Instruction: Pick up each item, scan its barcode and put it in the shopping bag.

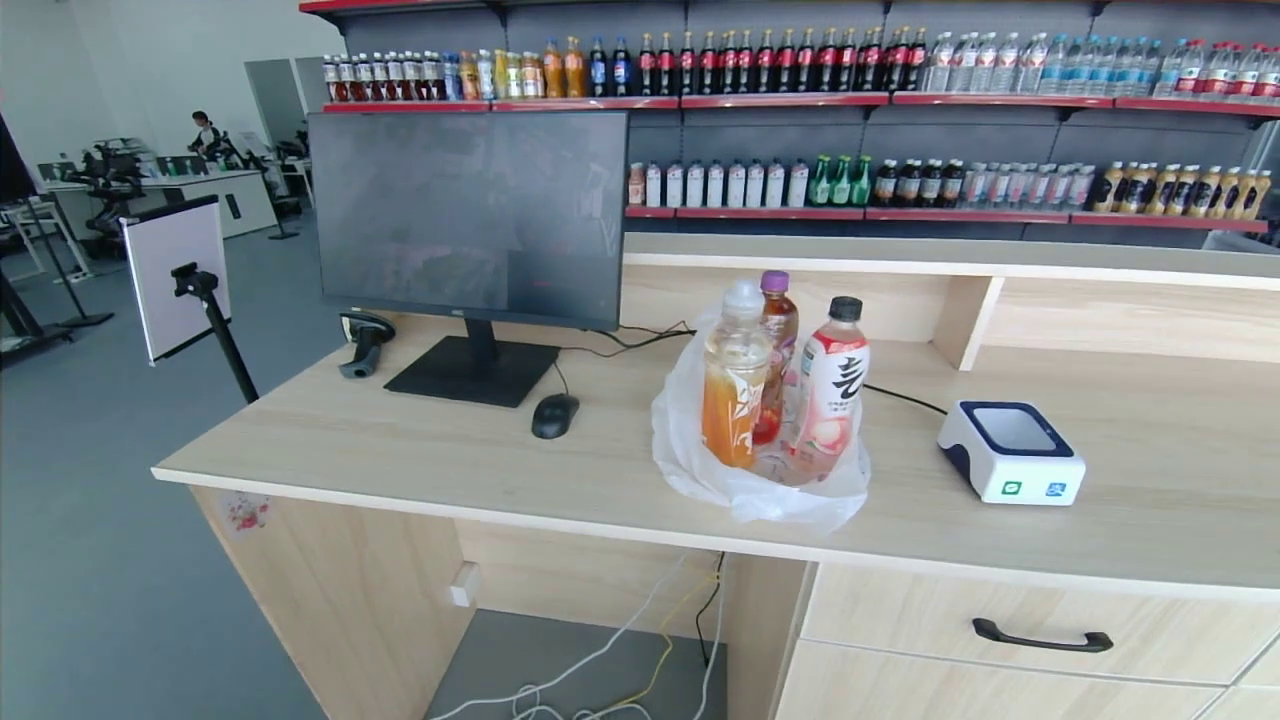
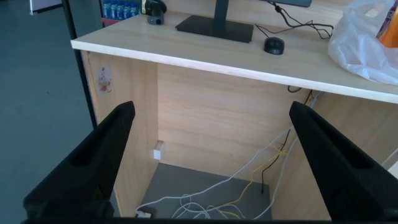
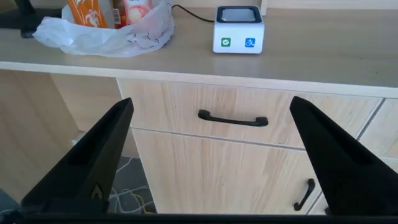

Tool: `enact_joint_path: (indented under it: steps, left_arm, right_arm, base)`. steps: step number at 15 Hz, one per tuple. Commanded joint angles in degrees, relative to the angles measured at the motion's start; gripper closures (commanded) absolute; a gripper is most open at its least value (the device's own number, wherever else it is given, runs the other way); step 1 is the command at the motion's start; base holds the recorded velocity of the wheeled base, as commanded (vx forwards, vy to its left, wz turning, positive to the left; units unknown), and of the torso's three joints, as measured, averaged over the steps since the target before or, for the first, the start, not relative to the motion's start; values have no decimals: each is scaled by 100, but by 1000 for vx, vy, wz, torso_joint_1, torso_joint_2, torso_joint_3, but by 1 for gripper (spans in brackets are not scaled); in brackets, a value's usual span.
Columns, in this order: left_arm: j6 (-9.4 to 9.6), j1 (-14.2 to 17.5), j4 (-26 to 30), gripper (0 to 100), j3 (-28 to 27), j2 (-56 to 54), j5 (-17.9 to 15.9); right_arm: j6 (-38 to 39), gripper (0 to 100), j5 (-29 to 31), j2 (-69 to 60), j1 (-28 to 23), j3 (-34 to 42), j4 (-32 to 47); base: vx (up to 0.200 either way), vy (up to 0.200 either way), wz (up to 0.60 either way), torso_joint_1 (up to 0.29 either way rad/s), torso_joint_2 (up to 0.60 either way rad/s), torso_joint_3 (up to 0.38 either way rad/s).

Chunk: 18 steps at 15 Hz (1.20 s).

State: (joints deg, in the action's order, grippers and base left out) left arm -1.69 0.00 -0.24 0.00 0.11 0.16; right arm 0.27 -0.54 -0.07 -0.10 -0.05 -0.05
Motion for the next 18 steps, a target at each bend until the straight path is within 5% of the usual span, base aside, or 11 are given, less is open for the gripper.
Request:
enact_joint_path:
  steps: [1, 8, 18]
  left_arm:
    - [-6, 0, -2, 0, 0, -2, 2]
    - [38, 0, 7, 0, 0, -2, 2]
    - [38, 0, 16, 0, 0, -2, 2]
  right_arm:
    - [43, 0, 1, 7, 1, -4, -4]
    - [193, 0, 1, 7, 1, 5, -13]
    - [193, 0, 1, 7, 1, 5, -13]
  base:
    - [-200, 0, 0, 7, -2, -2]
    - [-57, 0, -514, 0, -1, 4]
    - [0, -200, 0, 7, 3, 0]
